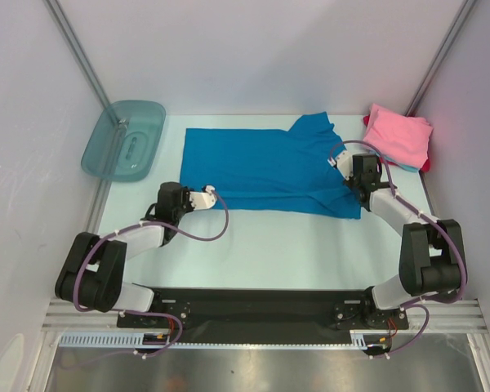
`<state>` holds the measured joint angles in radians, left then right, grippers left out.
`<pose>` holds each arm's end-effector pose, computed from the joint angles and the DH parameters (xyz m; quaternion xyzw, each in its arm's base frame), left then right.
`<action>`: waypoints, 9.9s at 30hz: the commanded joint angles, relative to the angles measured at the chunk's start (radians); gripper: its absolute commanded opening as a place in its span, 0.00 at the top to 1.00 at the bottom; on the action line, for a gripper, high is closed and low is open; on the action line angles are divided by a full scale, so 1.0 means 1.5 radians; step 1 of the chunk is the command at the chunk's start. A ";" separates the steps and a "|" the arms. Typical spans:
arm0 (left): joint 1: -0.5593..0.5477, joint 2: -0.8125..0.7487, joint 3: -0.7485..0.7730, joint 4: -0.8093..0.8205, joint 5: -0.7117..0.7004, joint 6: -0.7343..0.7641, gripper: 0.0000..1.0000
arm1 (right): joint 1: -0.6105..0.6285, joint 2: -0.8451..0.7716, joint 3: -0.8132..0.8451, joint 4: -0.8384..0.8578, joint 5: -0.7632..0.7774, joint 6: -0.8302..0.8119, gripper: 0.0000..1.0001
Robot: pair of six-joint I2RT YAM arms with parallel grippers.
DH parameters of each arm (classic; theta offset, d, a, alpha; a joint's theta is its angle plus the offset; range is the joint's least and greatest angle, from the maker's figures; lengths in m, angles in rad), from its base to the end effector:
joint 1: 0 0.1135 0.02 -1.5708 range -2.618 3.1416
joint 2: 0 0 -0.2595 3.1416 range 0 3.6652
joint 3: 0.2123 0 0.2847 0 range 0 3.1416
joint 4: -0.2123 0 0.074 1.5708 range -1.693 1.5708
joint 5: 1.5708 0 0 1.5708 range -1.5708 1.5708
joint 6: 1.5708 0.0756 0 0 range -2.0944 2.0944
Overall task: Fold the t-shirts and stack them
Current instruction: Fold the tshirt
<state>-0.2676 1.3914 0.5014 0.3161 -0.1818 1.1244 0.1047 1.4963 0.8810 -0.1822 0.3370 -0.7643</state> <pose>0.3123 -0.0715 0.1098 0.5275 0.6991 0.2703 0.3999 0.3647 0.0132 0.1566 -0.3270 0.8548 -0.2673 0.3014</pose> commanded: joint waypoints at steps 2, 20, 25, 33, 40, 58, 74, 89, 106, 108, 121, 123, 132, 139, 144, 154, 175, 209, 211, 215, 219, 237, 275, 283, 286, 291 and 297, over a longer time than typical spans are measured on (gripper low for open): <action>0.010 -0.005 0.031 0.026 -0.017 -0.008 1.00 | 0.002 0.004 0.032 0.034 0.032 -0.002 1.00; 0.013 0.047 0.068 0.053 -0.027 -0.002 1.00 | 0.006 0.028 0.042 0.074 0.058 -0.017 1.00; 0.014 0.065 0.078 0.057 -0.028 -0.002 1.00 | 0.006 0.039 0.048 0.086 0.062 -0.018 1.00; 0.016 0.107 0.086 0.073 -0.033 0.008 1.00 | 0.006 0.071 0.055 0.104 0.065 -0.024 1.00; 0.018 0.139 0.097 0.086 -0.035 0.008 1.00 | 0.007 0.096 0.067 0.115 0.069 -0.025 1.00; 0.027 0.181 0.125 0.097 -0.033 0.010 1.00 | 0.014 0.137 0.082 0.146 0.080 -0.031 1.00; 0.034 0.202 0.137 0.098 -0.032 0.015 1.00 | 0.009 0.171 0.088 0.176 0.104 -0.044 1.00; 0.034 0.227 0.163 0.087 -0.032 0.012 1.00 | 0.015 0.178 0.096 0.175 0.099 -0.043 1.00; 0.034 0.260 0.179 0.081 -0.031 0.014 1.00 | 0.034 0.208 0.120 0.171 0.111 -0.044 1.00; 0.034 0.263 0.180 0.082 -0.031 0.015 1.00 | 0.037 0.211 0.122 0.172 0.112 -0.045 1.00; 0.034 0.277 0.197 0.075 -0.029 0.015 1.00 | 0.041 0.227 0.127 0.180 0.121 -0.053 1.00; 0.035 0.279 0.202 0.074 -0.027 0.013 1.00 | 0.042 0.229 0.130 0.180 0.121 -0.054 1.00; 0.034 0.293 0.217 0.064 -0.029 0.014 1.00 | 0.044 0.240 0.139 0.180 0.124 -0.055 1.00; 0.034 0.301 0.229 0.054 -0.030 0.014 1.00 | 0.044 0.244 0.142 0.181 0.124 -0.056 1.00; 0.034 0.310 0.232 0.050 -0.034 0.017 1.00 | 0.045 0.249 0.143 0.181 0.125 -0.057 1.00; 0.034 0.322 0.241 0.052 -0.047 0.015 0.86 | 0.045 0.252 0.145 0.183 0.127 -0.057 1.00; 0.033 0.302 0.213 0.133 -0.110 -0.015 0.00 | 0.055 0.262 0.149 0.191 0.136 -0.058 1.00; 0.022 0.146 0.215 0.143 -0.143 -0.122 0.00 | 0.062 0.151 0.171 -0.007 0.006 0.113 1.00; 0.019 0.136 0.222 0.070 -0.093 -0.139 0.00 | 0.061 0.161 0.182 -0.028 -0.016 0.115 1.00; 0.000 0.150 0.210 0.026 -0.047 -0.114 0.00 | 0.066 0.188 0.199 -0.072 -0.044 0.123 1.00; -0.015 0.191 0.183 0.043 -0.042 -0.079 0.00 | 0.086 0.203 0.197 -0.075 -0.050 0.119 1.00; -0.026 0.290 0.176 0.107 -0.067 -0.062 0.00 | 0.169 0.264 0.232 -0.091 -0.080 0.112 1.00; -0.036 0.295 0.163 0.136 -0.085 -0.053 0.00 | 0.220 0.284 0.165 0.115 0.117 0.000 1.00; -0.040 0.300 0.152 0.148 -0.092 -0.053 0.00 | 0.220 0.314 0.191 0.191 0.142 -0.037 1.00; -0.041 0.298 0.145 0.160 -0.097 -0.049 0.00 | 0.221 0.303 0.188 0.188 0.138 -0.030 1.00; -0.045 0.296 0.143 0.164 -0.102 -0.050 0.00 | 0.220 0.316 0.196 0.282 0.184 -0.068 1.00; -0.051 0.295 0.137 0.167 -0.106 -0.048 0.00 | 0.224 0.339 0.213 0.335 0.207 -0.103 1.00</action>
<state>-0.3275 1.8183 0.7315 0.5865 -0.3447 1.0561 0.4301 1.9881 1.1526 0.2260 0.6029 -0.8764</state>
